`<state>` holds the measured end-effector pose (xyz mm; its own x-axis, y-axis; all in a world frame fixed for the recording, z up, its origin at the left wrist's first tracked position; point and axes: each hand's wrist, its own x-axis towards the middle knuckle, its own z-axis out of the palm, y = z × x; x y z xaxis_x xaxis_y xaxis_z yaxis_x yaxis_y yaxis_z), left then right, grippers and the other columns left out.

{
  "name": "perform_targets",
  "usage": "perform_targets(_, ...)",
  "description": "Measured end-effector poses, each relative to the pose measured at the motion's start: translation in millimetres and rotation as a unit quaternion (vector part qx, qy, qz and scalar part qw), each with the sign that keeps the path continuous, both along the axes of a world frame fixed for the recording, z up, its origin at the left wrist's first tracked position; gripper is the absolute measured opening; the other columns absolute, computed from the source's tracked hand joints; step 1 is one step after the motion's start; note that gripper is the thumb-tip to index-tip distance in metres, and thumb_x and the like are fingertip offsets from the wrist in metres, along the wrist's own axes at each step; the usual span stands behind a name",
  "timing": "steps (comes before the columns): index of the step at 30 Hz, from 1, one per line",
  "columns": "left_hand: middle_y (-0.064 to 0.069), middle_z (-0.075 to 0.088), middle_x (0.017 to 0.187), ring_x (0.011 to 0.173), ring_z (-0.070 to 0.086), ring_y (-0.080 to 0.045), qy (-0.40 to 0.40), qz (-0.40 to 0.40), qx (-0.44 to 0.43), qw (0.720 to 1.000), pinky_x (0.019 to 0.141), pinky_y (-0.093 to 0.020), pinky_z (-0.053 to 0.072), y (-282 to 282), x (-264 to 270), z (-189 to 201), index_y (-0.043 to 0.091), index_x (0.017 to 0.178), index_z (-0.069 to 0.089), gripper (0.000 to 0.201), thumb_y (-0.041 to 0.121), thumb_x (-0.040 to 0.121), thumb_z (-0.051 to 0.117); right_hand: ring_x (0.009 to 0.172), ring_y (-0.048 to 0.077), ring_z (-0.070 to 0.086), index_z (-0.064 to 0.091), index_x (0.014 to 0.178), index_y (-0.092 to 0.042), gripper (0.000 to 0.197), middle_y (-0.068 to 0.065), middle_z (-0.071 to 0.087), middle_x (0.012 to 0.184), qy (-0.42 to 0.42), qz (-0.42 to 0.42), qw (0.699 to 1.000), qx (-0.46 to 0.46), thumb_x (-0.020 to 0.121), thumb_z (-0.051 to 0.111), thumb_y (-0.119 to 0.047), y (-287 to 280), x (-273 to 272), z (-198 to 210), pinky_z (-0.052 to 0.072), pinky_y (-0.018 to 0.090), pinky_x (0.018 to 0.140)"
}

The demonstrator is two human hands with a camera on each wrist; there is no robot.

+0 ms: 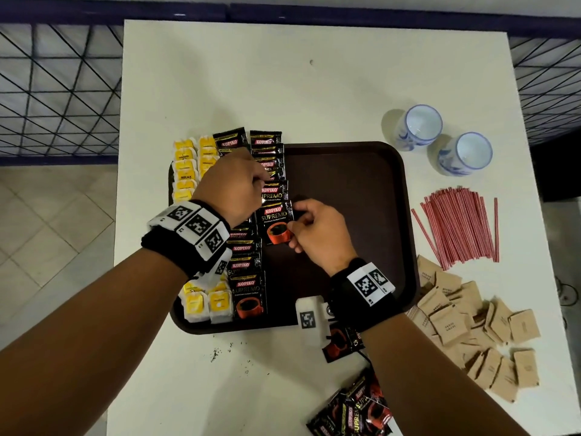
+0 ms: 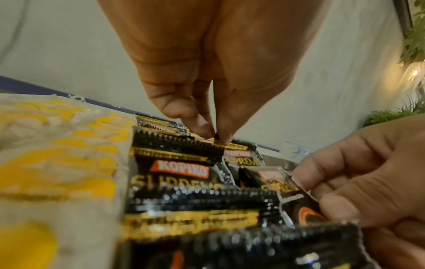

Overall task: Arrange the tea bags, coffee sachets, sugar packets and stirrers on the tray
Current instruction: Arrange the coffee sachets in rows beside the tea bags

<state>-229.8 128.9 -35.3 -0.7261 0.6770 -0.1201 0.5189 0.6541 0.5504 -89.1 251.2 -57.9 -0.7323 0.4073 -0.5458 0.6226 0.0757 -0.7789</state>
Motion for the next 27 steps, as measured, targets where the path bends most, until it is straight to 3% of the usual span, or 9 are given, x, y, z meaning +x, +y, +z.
perform_targets(5, -0.007, 0.065, 0.1, 0.089, 0.064, -0.028, 0.009, -0.008, -0.005, 1.0, 0.076, -0.034, 0.05, 3.5, 1.8, 0.8, 0.01, 0.1, 0.075, 0.02, 0.008, 0.088, 0.059, 0.057, 0.022, 0.07, 0.062, 0.125, -0.014, 0.033, 0.005, 0.07, 0.072, 0.001, -0.001, 0.999, 0.051, 0.093, 0.065, -0.007, -5.6, 0.2, -3.3, 0.061, 0.04, 0.062)
perform_targets(8, -0.007, 0.066, 0.101, 0.089, 0.063, -0.027, 0.009, -0.004, -0.007, 1.0, 0.075, -0.032, 0.047, 4.1, 1.3, 1.0, 0.01, 0.101, 0.075, 0.02, 0.008, 0.089, 0.059, 0.059, 0.02, 0.071, 0.063, 0.124, -0.015, 0.033, 0.003, 0.07, 0.073, 0.0, -0.003, 0.998, 0.056, 0.092, 0.065, -0.008, -8.6, -0.4, -5.9, 0.062, 0.042, 0.065)
perform_targets(14, -0.009, 0.067, 0.102, 0.09, 0.064, -0.027, 0.002, 0.003, 0.004, 1.0, 0.078, -0.034, 0.05, 3.3, 3.2, -0.7, 0.008, 0.099, 0.075, 0.018, 0.006, 0.087, 0.062, 0.06, 0.022, 0.072, 0.062, 0.125, -0.014, 0.033, 0.005, 0.07, 0.077, -0.008, -0.011, 0.999, 0.046, 0.093, 0.064, -0.008, -12.8, 0.4, -3.6, 0.062, 0.042, 0.06)
perform_targets(21, -0.012, 0.067, 0.097, 0.085, 0.065, -0.03, 0.016, -0.013, 0.012, 1.0, 0.074, -0.036, 0.053, 2.6, 4.5, -4.7, 0.004, 0.092, 0.076, 0.016, 0.003, 0.083, 0.063, 0.061, 0.023, 0.072, 0.063, 0.124, -0.015, 0.032, 0.001, 0.069, 0.071, -0.002, -0.023, 0.999, 0.045, 0.093, 0.065, -0.007, -14.5, -1.3, -3.2, 0.062, 0.046, 0.064)
perform_targets(27, -0.012, 0.066, 0.102, 0.09, 0.064, -0.029, 0.021, -0.018, 0.007, 1.0, 0.077, -0.032, 0.051, 1.4, 5.3, -6.6, 0.003, 0.097, 0.075, 0.017, 0.004, 0.085, 0.064, 0.061, 0.021, 0.072, 0.063, 0.119, -0.018, 0.029, 0.003, 0.069, 0.073, 0.006, -0.02, 0.998, 0.056, 0.092, 0.064, -0.007, -15.4, -1.7, -5.3, 0.061, 0.046, 0.063)
